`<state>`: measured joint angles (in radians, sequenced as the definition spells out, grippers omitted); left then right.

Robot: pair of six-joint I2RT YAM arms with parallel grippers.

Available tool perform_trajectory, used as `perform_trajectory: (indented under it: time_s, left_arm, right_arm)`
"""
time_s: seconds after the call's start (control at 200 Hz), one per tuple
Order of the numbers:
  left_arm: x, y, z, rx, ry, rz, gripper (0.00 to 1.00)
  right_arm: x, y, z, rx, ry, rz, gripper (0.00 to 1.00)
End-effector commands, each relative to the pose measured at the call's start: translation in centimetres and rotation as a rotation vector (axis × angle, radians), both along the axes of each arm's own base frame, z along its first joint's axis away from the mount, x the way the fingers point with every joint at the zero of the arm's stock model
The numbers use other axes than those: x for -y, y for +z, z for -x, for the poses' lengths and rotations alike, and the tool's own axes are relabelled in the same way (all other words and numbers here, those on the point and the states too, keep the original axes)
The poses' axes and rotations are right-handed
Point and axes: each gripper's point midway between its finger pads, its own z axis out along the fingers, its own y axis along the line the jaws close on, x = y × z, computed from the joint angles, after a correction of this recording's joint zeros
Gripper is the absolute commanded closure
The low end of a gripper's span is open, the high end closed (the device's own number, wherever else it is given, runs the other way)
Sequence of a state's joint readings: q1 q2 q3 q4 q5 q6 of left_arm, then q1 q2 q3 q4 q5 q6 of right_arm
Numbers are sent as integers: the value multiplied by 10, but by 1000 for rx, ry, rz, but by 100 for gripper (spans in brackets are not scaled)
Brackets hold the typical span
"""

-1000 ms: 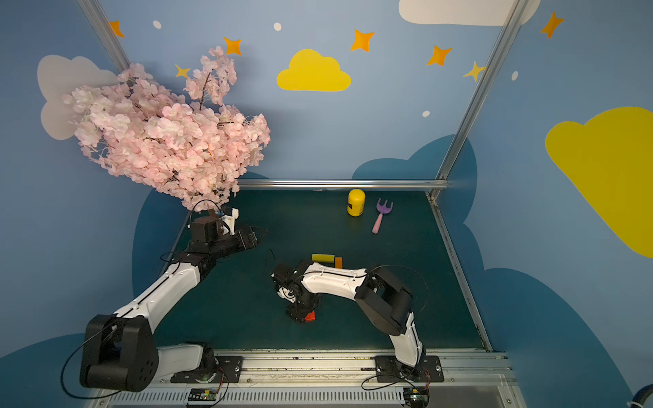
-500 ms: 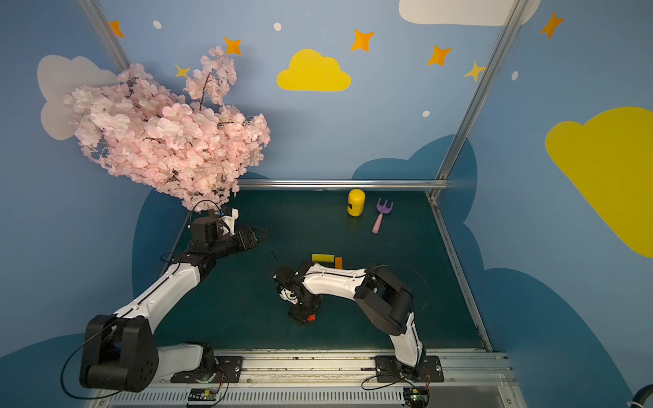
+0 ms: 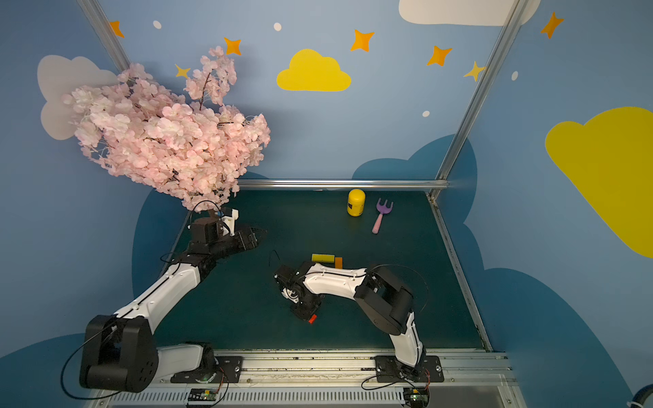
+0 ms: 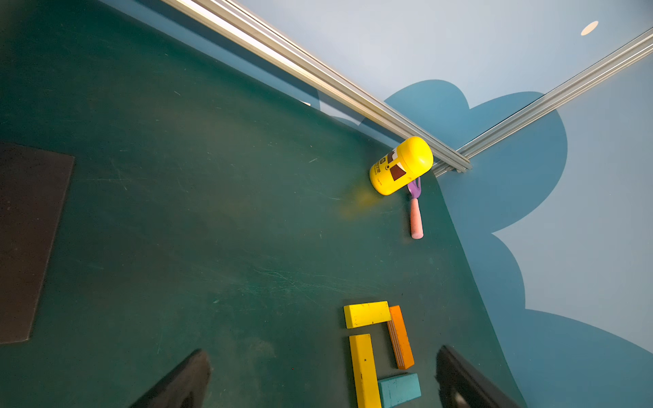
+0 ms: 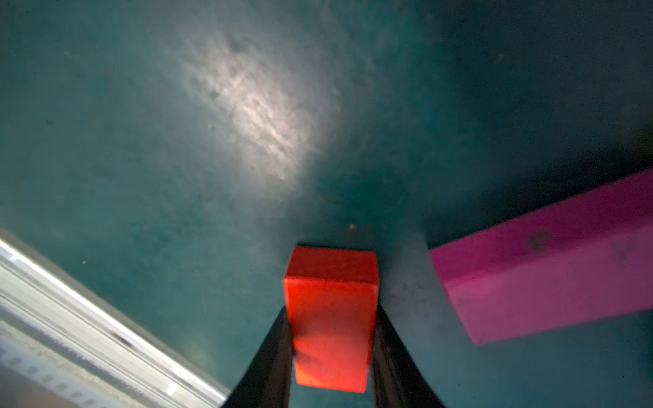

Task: Assemble the letter p with building blocks
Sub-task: Pick up the building block from the center of the board, then assemble the building block at the center of the board.

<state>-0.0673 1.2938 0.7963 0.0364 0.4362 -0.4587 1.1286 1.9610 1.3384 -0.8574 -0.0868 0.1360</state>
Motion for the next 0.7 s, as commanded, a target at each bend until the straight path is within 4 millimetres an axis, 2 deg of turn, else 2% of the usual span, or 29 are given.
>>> perform_trajectory:
  time_s: [0.0, 0.105, 0.25, 0.335, 0.405, 0.696]
  left_arm:
    - [-2, 2, 4, 8, -1, -13, 0]
    - [-2, 2, 4, 7, -3, -12, 0]
    - [-1, 3, 4, 11, -8, -11, 0]
    - [0, 5, 2, 20, -18, -8, 0]
    - [1, 7, 1, 23, -22, -8, 0]
    - [6, 18, 2, 53, -56, 6, 0]
  right_arm:
    - [9, -2, 20, -45, -52, 41, 69]
    - [5, 8, 23, -46, -123, 46, 71]
    - [-11, 51, 25, -42, -284, -10, 72]
    - [-14, 63, 24, -44, -387, -38, 72]
    - [-15, 63, 23, -50, -452, -52, 72]
    - [-21, 43, 12, -137, -660, -68, 76]
